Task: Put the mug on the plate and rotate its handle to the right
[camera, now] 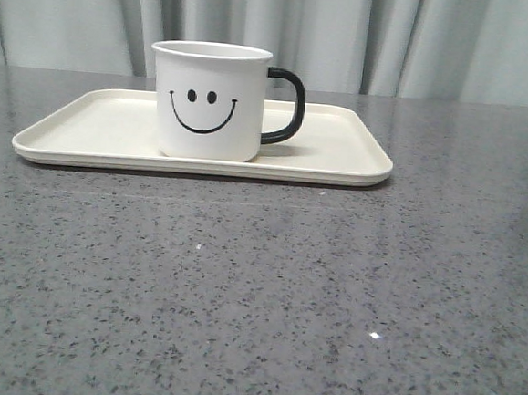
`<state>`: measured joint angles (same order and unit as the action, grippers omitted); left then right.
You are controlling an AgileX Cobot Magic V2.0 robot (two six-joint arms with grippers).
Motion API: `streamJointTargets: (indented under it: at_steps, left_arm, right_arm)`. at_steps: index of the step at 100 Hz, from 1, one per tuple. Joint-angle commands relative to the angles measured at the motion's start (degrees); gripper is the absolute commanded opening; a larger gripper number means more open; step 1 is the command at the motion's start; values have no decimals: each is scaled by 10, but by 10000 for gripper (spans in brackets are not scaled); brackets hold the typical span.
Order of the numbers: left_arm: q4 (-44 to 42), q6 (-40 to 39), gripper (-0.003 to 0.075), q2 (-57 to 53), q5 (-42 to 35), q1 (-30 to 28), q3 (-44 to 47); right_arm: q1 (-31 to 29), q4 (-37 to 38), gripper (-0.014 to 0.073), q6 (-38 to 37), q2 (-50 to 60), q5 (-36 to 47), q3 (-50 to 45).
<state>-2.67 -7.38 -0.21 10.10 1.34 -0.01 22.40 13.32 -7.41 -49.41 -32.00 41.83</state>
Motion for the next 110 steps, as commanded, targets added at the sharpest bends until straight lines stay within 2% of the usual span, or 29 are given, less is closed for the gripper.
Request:
streamJointTargets:
  at_steps: [1, 59, 85, 110]
  left_arm:
    - [-1, 0, -20, -17, -43, -1, 6]
    - [-1, 0, -20, -17, -43, -1, 6]
    - [-1, 0, -20, -17, -43, -1, 6]
    - [-1, 0, -20, -17, -43, -1, 6]
  right_arm:
    - [-4, 12, -67, 1, 6, 30, 15]
    - [-4, 15, -67, 2, 20, 33, 8]
    - [-6, 18, -67, 6, 138, 120, -60]
    - [-69, 18, -67, 6, 281, 155, -147]
